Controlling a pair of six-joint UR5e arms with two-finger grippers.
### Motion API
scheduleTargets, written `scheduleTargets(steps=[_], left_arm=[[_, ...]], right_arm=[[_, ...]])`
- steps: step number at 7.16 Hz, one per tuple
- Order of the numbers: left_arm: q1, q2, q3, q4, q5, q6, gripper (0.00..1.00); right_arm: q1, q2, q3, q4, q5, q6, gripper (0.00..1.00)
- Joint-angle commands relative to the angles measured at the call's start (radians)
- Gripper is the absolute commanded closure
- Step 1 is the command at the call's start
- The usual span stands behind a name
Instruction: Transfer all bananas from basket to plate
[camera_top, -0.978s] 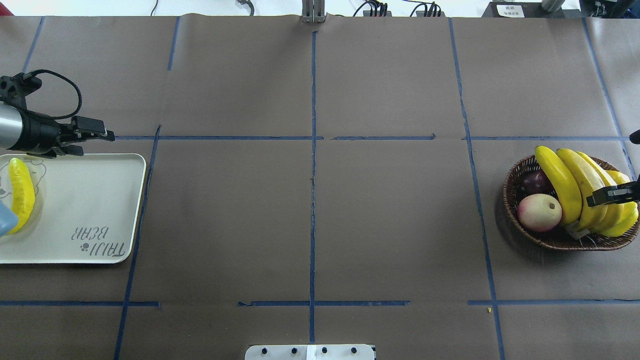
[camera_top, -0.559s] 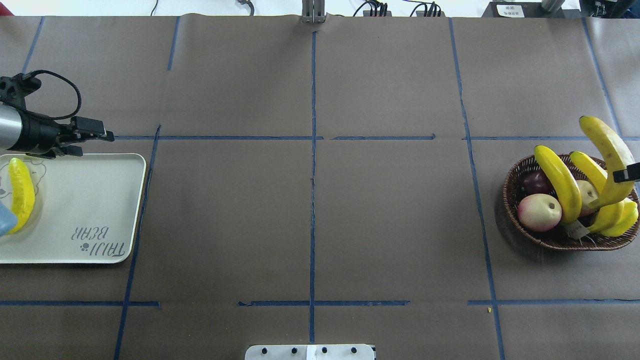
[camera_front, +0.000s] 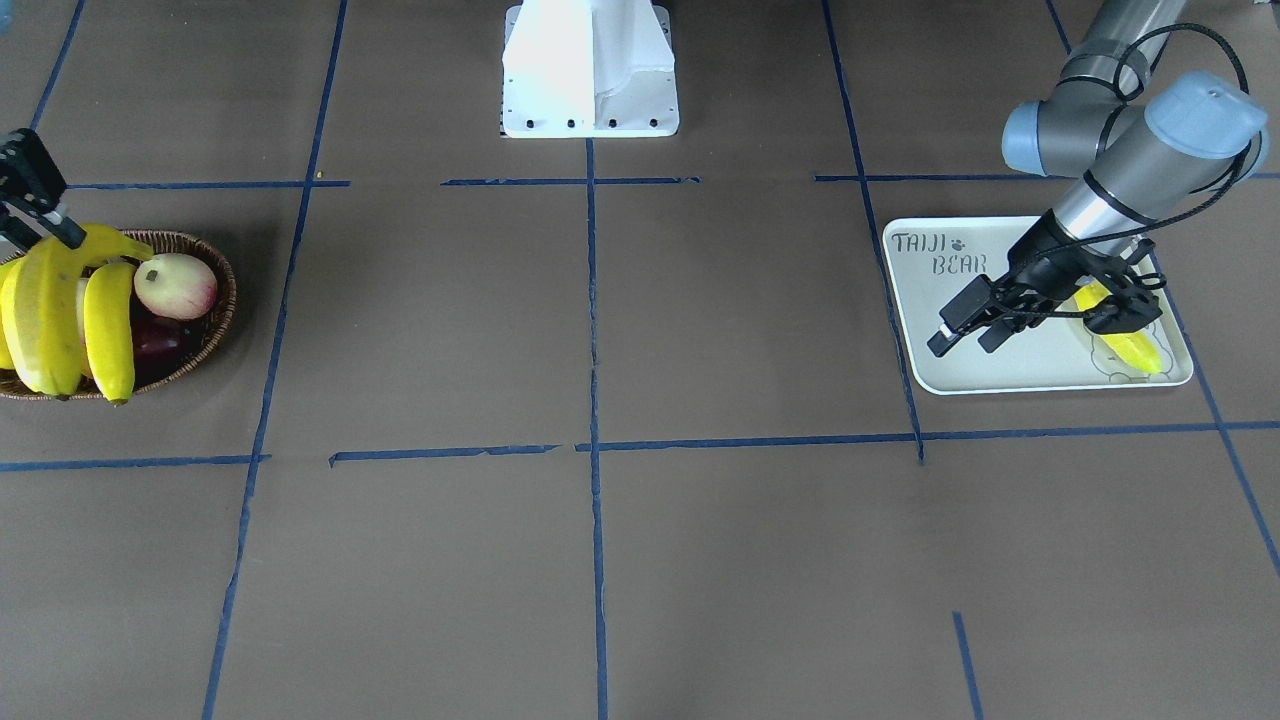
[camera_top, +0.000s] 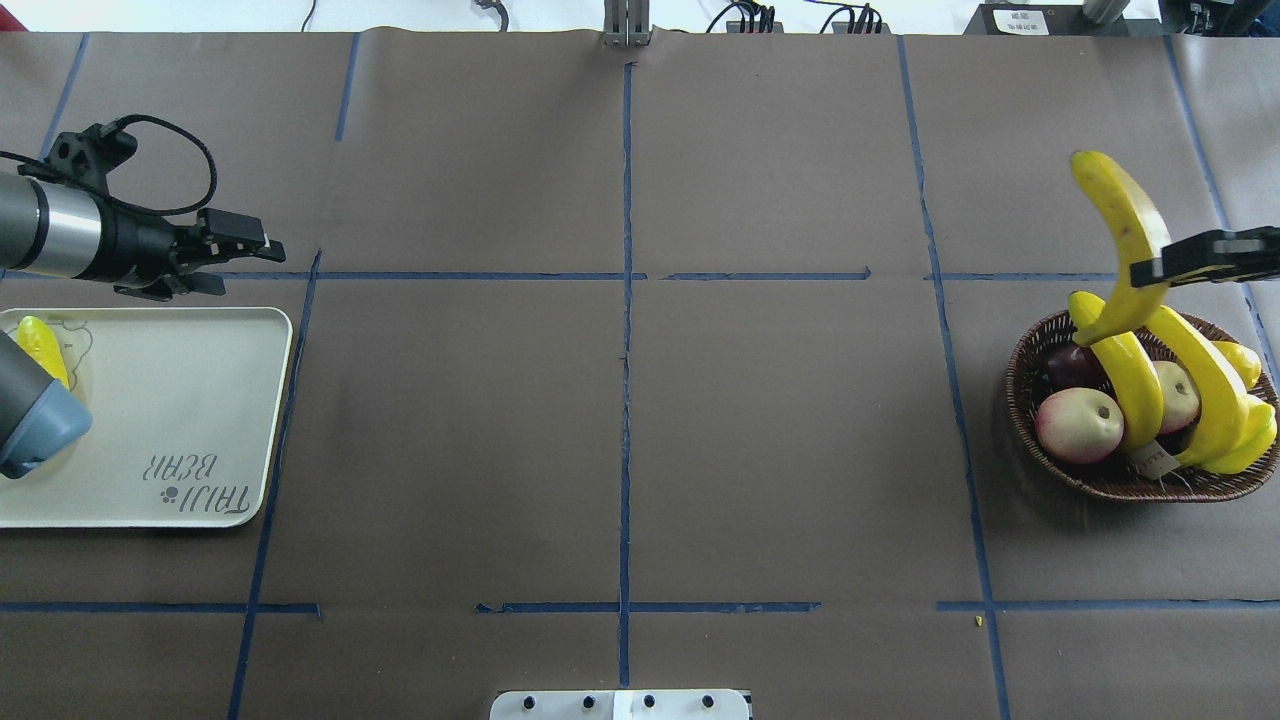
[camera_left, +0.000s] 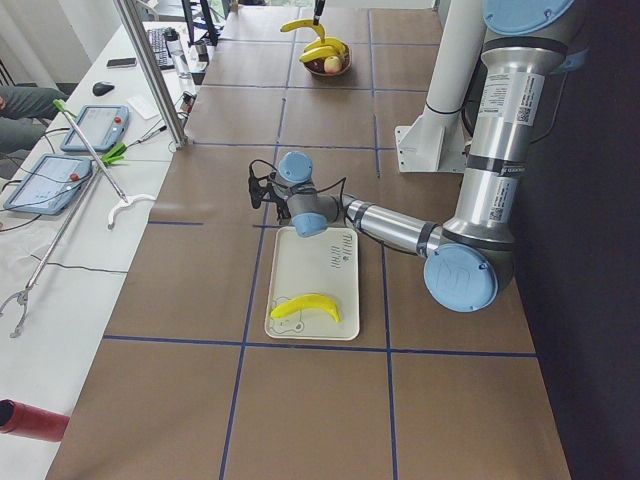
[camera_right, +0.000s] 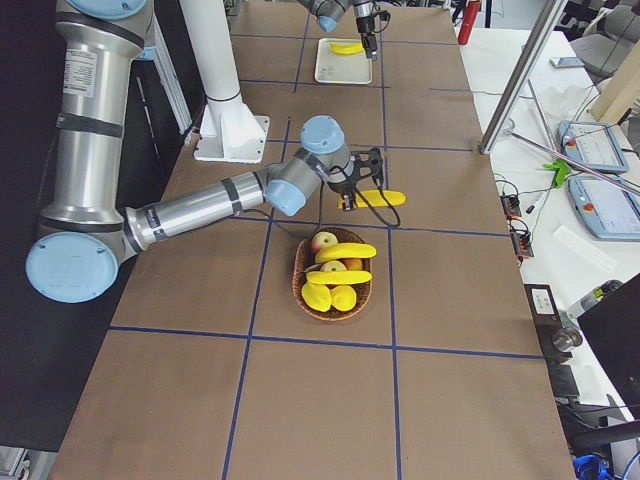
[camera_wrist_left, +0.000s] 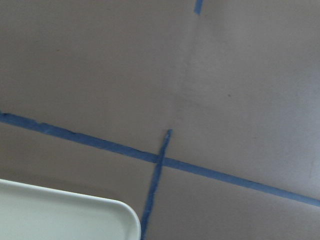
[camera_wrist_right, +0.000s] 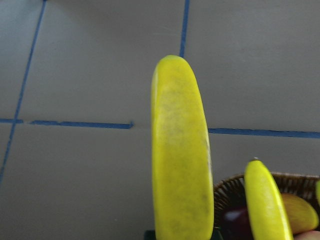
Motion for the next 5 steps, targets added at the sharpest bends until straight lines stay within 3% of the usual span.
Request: scheduleTargets(steps=[1, 3, 5], left_arm=[[0.022, -0.142, -0.009, -0.003, -0.006, -0.219, 0.00], [0.105, -0.286, -0.009, -0.012, 0.002, -0.392, 0.01], [0.169, -0.392, -0.009, -0.003, 0.073, -0.546, 0.01]], right_arm=[[-0.117, 0.208, -0.021, 0.009, -0.010, 0.310, 0.97], [-0.196, 0.308, -0.013, 0.011, -0.021, 0.401, 0.97], [-0.386, 0.405, -0.006, 0.009, -0.259, 0.470, 0.97]])
